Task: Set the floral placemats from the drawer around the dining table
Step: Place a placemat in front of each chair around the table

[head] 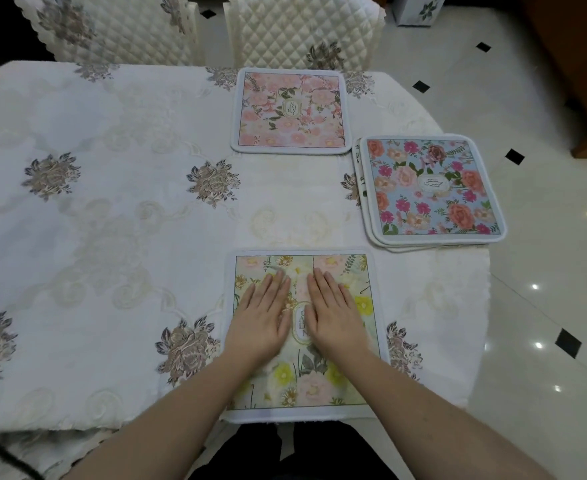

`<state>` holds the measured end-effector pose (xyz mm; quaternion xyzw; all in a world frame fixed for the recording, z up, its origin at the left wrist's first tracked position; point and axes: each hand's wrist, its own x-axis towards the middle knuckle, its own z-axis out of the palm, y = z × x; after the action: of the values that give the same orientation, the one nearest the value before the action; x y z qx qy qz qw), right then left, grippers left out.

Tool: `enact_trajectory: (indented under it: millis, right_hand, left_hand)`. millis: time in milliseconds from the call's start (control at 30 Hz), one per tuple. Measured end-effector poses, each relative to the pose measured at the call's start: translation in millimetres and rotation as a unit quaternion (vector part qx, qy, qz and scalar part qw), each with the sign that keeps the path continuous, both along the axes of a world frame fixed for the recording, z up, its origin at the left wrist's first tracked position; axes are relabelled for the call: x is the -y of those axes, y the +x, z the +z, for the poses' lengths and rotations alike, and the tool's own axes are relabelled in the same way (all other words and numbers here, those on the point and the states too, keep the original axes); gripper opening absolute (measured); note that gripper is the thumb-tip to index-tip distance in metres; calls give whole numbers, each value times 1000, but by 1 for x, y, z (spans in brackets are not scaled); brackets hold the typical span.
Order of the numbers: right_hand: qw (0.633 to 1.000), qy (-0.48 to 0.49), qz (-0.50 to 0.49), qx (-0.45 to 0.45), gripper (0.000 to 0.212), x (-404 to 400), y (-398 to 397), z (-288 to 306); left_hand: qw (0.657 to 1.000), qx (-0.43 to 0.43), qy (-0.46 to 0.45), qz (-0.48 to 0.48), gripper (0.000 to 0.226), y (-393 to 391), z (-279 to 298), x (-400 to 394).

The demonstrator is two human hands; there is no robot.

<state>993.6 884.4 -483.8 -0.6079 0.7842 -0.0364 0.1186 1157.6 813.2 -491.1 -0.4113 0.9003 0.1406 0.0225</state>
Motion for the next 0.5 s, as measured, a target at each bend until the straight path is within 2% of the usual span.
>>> enact_trajectory:
  millis: [67,500]
  right_hand:
    - [1000,2,-17,4,60,-8,-7,1]
    - [997,26,-68,2,61,-56,-59,5]
  left_hand:
    - [1000,16,-7,-24,63,9,0,4]
    - [999,47,-2,-24,65,64,6,16]
